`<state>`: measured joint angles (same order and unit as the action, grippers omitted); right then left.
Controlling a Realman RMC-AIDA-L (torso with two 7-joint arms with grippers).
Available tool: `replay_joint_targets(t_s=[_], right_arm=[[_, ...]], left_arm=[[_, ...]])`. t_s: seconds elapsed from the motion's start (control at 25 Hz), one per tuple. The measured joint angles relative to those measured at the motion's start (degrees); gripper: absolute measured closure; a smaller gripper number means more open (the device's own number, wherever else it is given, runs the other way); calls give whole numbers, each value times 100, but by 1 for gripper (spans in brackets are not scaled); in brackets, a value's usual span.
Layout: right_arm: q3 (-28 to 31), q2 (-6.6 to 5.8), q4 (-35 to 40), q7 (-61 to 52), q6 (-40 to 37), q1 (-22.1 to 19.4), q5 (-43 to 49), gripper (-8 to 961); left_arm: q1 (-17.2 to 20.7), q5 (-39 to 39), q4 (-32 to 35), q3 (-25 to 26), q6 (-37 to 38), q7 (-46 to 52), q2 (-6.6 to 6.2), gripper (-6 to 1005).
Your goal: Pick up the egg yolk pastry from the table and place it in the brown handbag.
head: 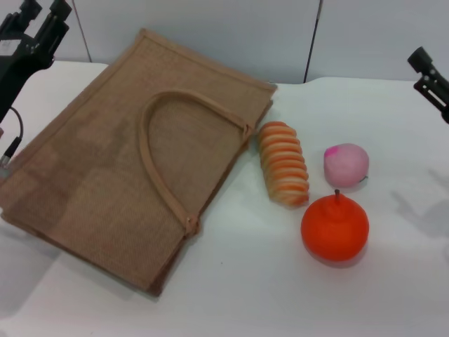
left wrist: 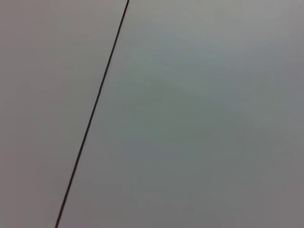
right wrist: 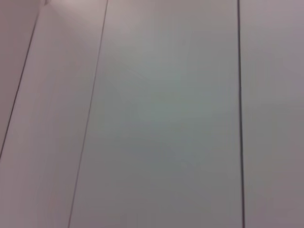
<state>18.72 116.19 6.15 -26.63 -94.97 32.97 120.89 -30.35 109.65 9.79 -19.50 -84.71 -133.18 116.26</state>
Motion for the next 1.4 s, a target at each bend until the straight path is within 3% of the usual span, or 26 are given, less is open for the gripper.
replay_joint_targets(t_s=[0.2, 0.4, 0.68, 1.4], right_arm=[[0, 1, -8, 1, -30, -20, -82, 93], [1, 8, -8, 1, -31, -39, -179, 92], [1, 9, -8, 1, -31, -82, -355, 93], [1, 9, -19, 0, -414, -208, -804, 95]], left_arm=[[12, 24, -133, -1, -105, -459, 8, 388], [-9, 24, -439, -1, -324, -1371, 11, 197], [-18, 59, -735, -1, -460, -2313, 16, 197], [28, 66, -817, -1, -956, -2376, 5, 197]])
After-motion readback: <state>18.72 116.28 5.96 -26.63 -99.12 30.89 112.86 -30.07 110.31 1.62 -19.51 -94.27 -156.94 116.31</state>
